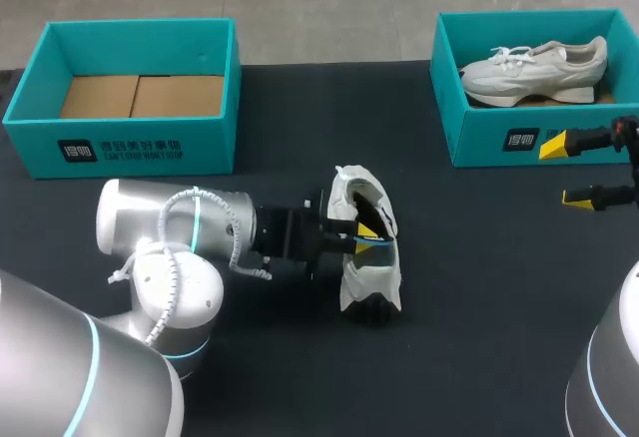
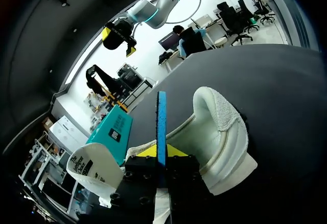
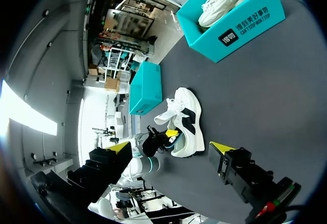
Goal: Take the shoe out of the shoebox, open the shoe tongue, remove and reinsert the insole, then place the shoe into the shoebox
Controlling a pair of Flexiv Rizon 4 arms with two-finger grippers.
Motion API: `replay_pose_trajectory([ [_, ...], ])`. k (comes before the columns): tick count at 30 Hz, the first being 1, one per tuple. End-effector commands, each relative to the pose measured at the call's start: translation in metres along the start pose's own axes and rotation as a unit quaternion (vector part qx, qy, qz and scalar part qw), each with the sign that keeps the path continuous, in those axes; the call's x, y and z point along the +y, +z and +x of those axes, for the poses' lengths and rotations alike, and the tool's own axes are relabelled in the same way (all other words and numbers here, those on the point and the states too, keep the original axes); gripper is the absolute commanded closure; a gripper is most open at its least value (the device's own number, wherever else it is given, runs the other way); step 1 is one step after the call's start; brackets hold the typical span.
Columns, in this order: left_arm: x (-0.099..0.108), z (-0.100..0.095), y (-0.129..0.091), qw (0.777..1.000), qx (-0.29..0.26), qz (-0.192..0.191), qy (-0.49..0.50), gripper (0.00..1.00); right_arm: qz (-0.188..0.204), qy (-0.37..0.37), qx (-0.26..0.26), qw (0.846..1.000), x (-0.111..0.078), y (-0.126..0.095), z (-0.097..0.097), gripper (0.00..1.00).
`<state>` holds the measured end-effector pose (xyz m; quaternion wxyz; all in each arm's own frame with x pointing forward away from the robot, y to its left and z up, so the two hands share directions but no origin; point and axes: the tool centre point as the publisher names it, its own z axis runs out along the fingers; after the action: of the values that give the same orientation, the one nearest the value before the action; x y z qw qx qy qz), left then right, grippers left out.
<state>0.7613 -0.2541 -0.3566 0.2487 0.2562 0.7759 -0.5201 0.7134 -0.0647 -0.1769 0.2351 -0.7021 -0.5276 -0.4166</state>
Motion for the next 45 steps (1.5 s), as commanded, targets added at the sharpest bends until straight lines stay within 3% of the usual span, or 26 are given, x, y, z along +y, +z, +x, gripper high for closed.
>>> replay_pose_trajectory([
  [1,-0.009,0.001,-0.001,1.0,0.002,0.002,0.0,0.37,-0.001,0.0,-0.001,1.0,-0.001,0.0,0.0,0.0],
  [2,-0.014,0.002,-0.005,1.0,-0.001,0.005,0.003,0.37,-0.001,0.0,-0.001,1.0,-0.001,0.0,0.0,0.0],
  [4,-0.021,0.004,-0.012,1.0,-0.003,0.006,0.005,0.54,-0.001,0.0,-0.001,1.0,-0.001,0.0,0.0,0.0],
  [12,-0.026,0.013,-0.033,1.0,0.001,-0.013,0.008,0.62,-0.001,0.0,-0.001,1.0,-0.001,0.0,0.0,0.0],
  [17,-0.024,0.018,-0.036,1.0,0.003,-0.019,0.004,0.75,-0.001,0.0,-0.001,1.0,-0.001,0.0,0.0,0.0],
  [20,-0.019,0.019,-0.033,1.0,0.005,-0.02,-0.001,0.89,-0.001,0.0,-0.001,1.0,-0.001,0.0,0.0,0.0],
  [21,-0.018,0.018,-0.031,1.0,0.005,-0.02,-0.001,1.0,-0.001,0.0,-0.001,1.0,-0.001,0.0,0.0,0.0],
  [36,0.002,0.011,-0.005,1.0,0.019,-0.017,-0.002,1.0,-0.001,0.0,-0.001,1.0,-0.001,0.0,0.0,0.0],
  [42,-0.005,0.012,-0.009,1.0,0.019,-0.011,-0.002,1.0,-0.001,0.0,-0.001,1.0,-0.001,0.0,0.0,0.0],
  [43,-0.007,0.012,-0.011,1.0,0.018,-0.01,-0.003,0.86,-0.001,0.0,-0.001,1.0,-0.001,0.0,0.0,0.0],
  [44,-0.009,0.013,-0.013,1.0,0.018,-0.01,-0.003,0.65,-0.001,0.0,-0.001,1.0,-0.001,0.0,0.0,0.0],
  [45,-0.012,0.014,-0.016,1.0,0.016,-0.01,-0.002,0.58,-0.001,0.0,-0.001,1.0,-0.001,0.0,0.0,0.0],
])
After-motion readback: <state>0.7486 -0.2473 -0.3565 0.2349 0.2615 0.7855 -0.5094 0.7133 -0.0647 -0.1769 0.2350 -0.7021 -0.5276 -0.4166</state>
